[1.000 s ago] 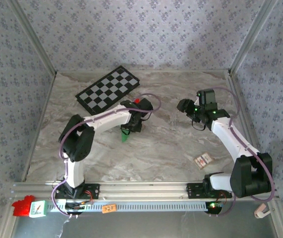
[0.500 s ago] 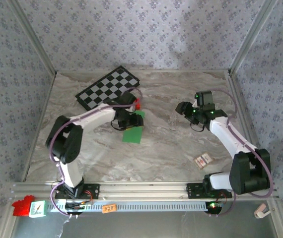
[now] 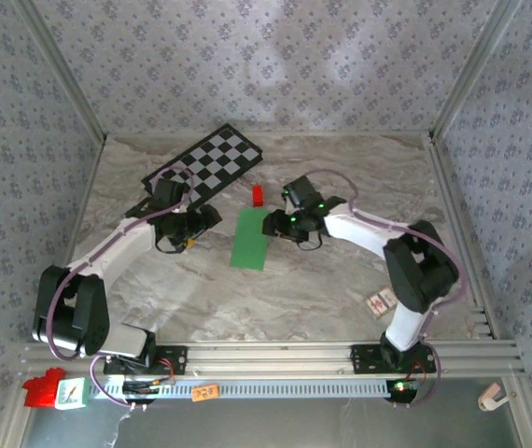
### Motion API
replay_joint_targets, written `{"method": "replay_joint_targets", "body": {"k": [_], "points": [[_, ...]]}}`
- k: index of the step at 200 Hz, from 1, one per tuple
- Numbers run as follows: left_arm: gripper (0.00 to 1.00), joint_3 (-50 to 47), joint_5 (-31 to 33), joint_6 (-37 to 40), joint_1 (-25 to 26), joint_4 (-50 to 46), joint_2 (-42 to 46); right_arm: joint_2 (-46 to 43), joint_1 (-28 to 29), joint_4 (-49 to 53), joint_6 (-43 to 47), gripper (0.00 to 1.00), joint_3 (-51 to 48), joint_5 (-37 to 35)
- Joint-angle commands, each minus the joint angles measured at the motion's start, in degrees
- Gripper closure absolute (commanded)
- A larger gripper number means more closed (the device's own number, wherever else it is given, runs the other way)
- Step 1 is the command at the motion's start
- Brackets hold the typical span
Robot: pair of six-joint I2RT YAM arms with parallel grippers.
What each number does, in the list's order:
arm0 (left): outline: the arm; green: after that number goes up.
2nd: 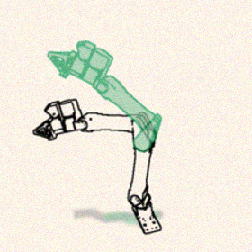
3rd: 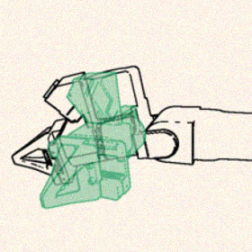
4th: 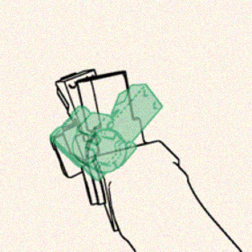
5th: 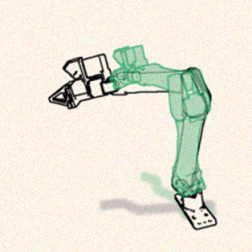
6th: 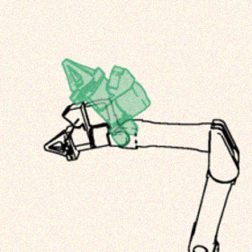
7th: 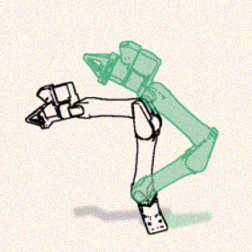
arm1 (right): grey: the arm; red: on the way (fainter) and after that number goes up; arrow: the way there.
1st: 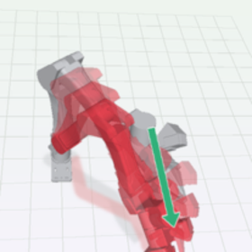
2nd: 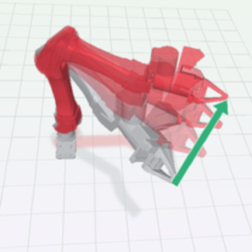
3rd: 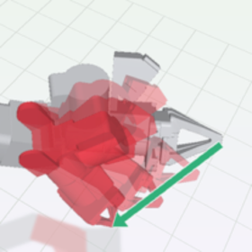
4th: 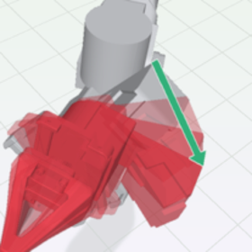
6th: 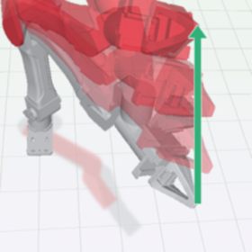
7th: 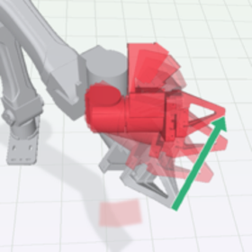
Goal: Fold a paper plane with a square sheet of paper (pick it up from the middle)
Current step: Turn over the paper at the center of the table, then third fold the triangle at the center of the table.
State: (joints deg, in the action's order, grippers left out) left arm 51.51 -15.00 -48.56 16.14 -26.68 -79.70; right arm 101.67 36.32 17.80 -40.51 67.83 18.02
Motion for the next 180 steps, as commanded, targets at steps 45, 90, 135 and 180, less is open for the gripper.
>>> {"method": "replay_joint_targets", "body": {"k": [45, 90, 135, 180], "points": [[0.03, -5.8, -2.3, -2.7, -3.6, 4.4, 4.1, 13.5, 4.4, 4.5, 2.9, 0.50, 11.5, 2.7], [0.02, -6.0, -4.2, -3.2, -3.6, 6.1, 3.3, 15.4, 3.8, 8.6, 6.9, 0.53, 10.7, 1.8], [0.00, -7.4, -8.6, -4.4, -3.3, 10.9, 2.2, 11.2, -0.2, 11.3, 15.7, 0.53, 3.3, 0.3], [0.00, -7.4, -10.0, -4.9, 1.3, 15.3, 0.2, 3.1, -0.9, 5.9, 14.4, 0.51, 1.0, 2.0]]}}
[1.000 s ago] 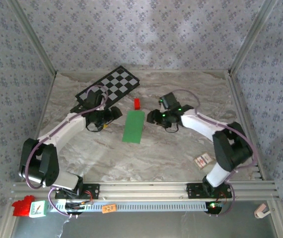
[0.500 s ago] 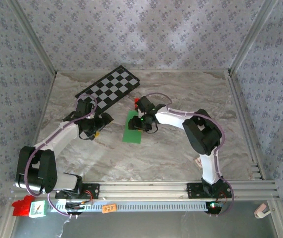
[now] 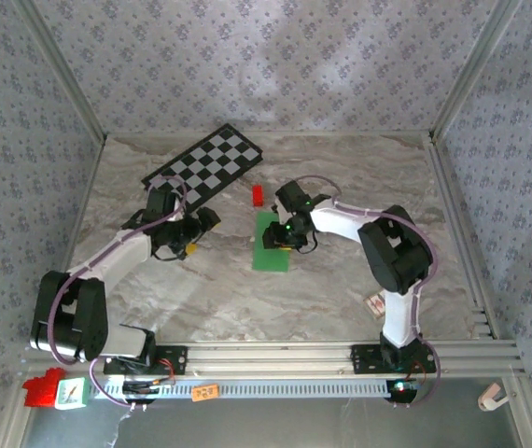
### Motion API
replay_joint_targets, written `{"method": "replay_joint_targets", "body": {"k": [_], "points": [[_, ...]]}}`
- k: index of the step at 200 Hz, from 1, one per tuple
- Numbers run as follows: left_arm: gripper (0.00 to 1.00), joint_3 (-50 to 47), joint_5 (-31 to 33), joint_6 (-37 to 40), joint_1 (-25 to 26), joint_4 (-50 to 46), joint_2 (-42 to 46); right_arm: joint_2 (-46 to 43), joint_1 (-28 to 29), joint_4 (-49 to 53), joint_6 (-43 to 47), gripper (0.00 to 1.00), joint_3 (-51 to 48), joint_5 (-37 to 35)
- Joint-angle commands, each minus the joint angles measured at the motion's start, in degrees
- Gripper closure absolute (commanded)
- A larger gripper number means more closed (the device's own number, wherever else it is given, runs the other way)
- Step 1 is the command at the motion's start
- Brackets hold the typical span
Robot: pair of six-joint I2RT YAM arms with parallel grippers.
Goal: Fold a paper plane with a square sheet of paper (pick it up from the middle)
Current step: Third fold the triangle at the center of the table.
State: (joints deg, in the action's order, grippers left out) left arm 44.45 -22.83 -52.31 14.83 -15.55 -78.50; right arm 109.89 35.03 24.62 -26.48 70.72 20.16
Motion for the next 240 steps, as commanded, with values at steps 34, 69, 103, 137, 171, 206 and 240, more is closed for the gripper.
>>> {"method": "replay_joint_targets", "body": {"k": [34, 69, 103, 137, 171, 206, 240], "points": [[0.00, -0.9, -2.3, -4.1, 6.3, 8.6, -2.1, -9.8, 0.2, -6.0, -4.9, 0.47, -6.0, -2.1], [0.00, -1.3, -2.9, -6.3, 9.3, 11.7, -4.3, -7.1, 0.1, -6.8, -7.5, 0.48, -6.6, -2.1], [0.00, -1.8, -3.6, -7.1, 11.4, 14.1, -6.1, -4.3, 0.2, -7.4, -9.1, 0.51, -6.0, -1.0], [0.01, -2.3, -4.3, -8.2, 13.0, 15.5, -7.6, -2.2, 0.2, -6.5, -9.1, 0.52, -5.6, -1.3], [0.03, -2.0, -5.3, -8.5, 13.9, 16.0, -9.3, -0.8, 0.2, -6.4, -10.8, 0.54, -6.8, -1.0], [0.12, -1.3, -6.9, -8.8, 14.8, 16.2, -11.7, -0.1, -0.1, -7.4, -11.5, 0.54, -8.6, -0.3], [0.26, 0.0, -8.0, -8.5, 15.8, 15.6, -13.9, -0.4, -0.7, -8.0, -11.4, 0.55, -9.6, 0.7]]}}
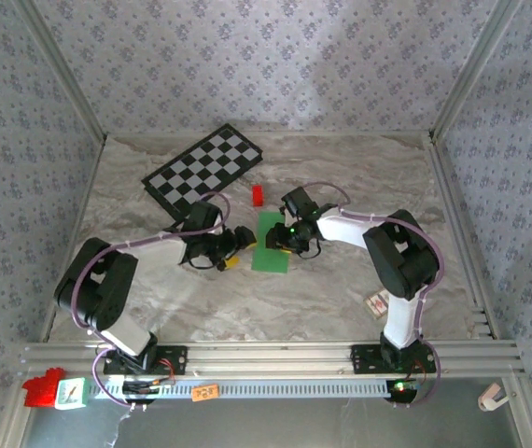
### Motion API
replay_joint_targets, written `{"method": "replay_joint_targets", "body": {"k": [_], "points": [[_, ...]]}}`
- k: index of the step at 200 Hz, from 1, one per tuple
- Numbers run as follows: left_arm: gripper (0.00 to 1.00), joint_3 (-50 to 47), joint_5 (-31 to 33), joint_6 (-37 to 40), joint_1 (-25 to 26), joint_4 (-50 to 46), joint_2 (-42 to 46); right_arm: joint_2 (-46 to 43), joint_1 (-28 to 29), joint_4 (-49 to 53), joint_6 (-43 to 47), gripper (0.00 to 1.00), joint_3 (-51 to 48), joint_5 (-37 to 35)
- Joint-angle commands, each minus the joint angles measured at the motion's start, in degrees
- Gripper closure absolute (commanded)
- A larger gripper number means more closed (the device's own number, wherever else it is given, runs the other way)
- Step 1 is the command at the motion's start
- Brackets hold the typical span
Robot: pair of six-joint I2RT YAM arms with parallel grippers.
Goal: Fold a paper plane with a square sheet of paper (pick it up from the middle)
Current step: Third fold the triangle at the center of the table.
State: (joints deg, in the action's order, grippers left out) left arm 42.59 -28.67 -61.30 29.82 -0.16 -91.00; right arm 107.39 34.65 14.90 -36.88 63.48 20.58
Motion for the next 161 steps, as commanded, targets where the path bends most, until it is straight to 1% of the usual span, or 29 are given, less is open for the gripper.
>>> {"method": "replay_joint_targets", "body": {"k": [1, 14, 27, 52, 74, 102, 129, 161], "points": [[0.27, 1.9, -2.2, 0.5, 0.8, 0.2, -1.5, 2.0, -0.4, 1.6, -1.0, 0.55, -2.4, 0.3], [0.31, 2.4, -2.2, 1.1, 1.1, -0.1, -2.0, 1.5, -0.6, 1.4, -0.8, 0.55, -2.3, 1.0], [0.33, 3.0, -1.9, 1.4, 1.2, -1.1, -2.2, 0.2, -0.8, 1.3, -0.7, 0.55, -1.6, 1.9], [0.33, 3.2, -1.6, 1.7, 1.3, -1.7, -2.2, -3.0, -0.8, 1.8, -0.1, 0.55, 0.3, 2.6], [0.34, 3.3, -1.3, 1.9, 1.2, -2.0, -2.5, -4.2, -0.8, 3.0, 0.3, 0.54, 1.2, 0.8], [0.34, 3.7, -1.7, 1.9, 1.3, -2.3, -3.0, -2.9, -0.9, 4.1, 0.0, 0.54, 0.3, -2.2], [0.35, 3.7, -1.6, 1.9, 1.3, -2.6, -3.0, -0.9, -0.8, 3.0, -0.7, 0.54, -0.6, -1.9], [0.38, 3.7, -1.7, 1.8, 1.3, -3.1, -3.2, 1.4, -0.6, 3.3, -0.3, 0.55, -0.2, -1.6]]}}
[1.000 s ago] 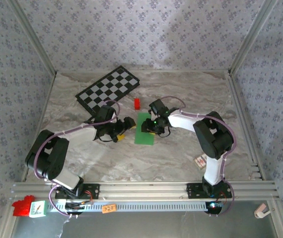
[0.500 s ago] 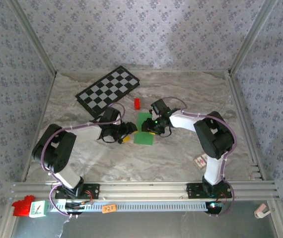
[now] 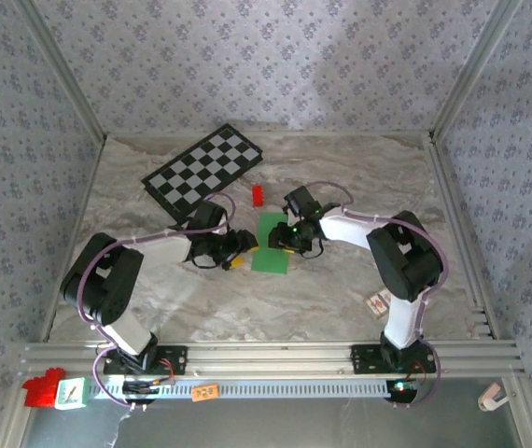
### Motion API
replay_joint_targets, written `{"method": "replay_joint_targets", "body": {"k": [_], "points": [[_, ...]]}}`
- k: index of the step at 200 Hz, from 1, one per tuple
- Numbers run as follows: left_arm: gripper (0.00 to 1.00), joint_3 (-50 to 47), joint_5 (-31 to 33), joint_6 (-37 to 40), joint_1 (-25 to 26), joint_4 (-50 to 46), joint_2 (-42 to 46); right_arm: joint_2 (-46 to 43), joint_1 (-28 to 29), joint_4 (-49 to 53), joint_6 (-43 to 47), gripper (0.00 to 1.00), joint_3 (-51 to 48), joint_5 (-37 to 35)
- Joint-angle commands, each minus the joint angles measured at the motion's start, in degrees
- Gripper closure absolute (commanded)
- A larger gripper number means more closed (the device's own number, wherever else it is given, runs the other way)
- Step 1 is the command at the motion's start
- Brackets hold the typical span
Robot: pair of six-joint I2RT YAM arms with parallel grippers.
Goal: Fold a paper plane with a square sheet of paper (pick it up from the middle)
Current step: Third fold the triangle at the center of the table.
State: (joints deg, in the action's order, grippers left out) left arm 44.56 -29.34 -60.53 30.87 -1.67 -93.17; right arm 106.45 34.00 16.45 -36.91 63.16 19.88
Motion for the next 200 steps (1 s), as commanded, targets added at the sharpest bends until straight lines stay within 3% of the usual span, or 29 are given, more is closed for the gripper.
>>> {"method": "replay_joint_targets", "body": {"k": [1, 71, 200], "points": [[0.39, 1.8, -1.0, 1.0, 0.2, -1.6, -1.0, 2.4, 0.1, 1.7, -0.3, 0.55, 0.2, -0.8], [0.51, 2.9, -3.0, 2.1, 0.5, -2.6, -2.9, 4.1, 0.2, 2.5, 3.3, 0.57, -0.5, 0.4], [0.53, 5.3, -4.2, 5.7, 1.5, -6.3, -5.6, 4.6, 0.1, 2.4, 4.1, 0.57, -0.5, 1.2]]}}
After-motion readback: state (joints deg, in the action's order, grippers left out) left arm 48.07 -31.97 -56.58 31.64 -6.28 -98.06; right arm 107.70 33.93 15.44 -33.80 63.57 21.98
